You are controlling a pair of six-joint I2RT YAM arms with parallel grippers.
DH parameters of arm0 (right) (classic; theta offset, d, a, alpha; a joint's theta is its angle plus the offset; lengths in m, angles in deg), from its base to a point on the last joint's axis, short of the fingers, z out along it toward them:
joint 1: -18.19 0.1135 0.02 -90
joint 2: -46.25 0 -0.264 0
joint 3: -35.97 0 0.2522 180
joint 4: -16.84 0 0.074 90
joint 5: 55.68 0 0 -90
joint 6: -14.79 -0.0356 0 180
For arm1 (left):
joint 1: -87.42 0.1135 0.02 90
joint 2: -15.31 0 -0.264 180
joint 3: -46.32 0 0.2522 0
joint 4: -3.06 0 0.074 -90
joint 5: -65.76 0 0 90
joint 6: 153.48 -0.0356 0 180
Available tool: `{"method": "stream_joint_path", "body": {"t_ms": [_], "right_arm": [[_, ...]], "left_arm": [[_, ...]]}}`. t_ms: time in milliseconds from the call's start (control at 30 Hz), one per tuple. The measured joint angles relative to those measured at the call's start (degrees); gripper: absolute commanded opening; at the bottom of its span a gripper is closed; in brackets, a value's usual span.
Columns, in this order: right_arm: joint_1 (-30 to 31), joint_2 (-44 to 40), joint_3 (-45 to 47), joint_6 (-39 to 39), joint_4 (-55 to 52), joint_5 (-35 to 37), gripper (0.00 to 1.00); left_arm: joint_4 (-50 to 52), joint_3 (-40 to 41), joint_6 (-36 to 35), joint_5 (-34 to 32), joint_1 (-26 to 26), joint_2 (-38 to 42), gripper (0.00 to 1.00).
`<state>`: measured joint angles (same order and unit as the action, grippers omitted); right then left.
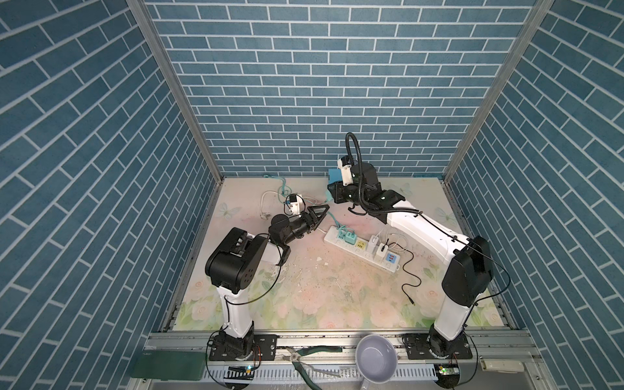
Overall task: Insert plugs into power strip
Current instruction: Pass the plug.
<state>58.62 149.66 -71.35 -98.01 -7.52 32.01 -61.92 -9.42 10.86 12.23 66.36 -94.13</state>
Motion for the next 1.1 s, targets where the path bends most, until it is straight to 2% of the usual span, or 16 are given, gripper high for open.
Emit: {"method": "stream_joint_path", "body": {"t_ms": [300, 600, 1100], "right_arm": [[0.00, 3.85, 1.03, -3.30, 2.64, -1.62, 0.00], [0.00, 9.44, 0.94, -6.14, 3.85, -3.72, 0.00], [0.46, 11.23, 0.52, -9.03, 6.36, -4.81, 0.00]], "left_arm": [[-0.11, 0.17, -0.22, 0.26, 3.78, -2.40, 0.76], [-0.46, 7.67, -0.68, 0.66, 8.72, -2.19, 0.76], [-0.48, 7.58, 0.28, -0.48, 7.52, -2.21, 0.79]]}}
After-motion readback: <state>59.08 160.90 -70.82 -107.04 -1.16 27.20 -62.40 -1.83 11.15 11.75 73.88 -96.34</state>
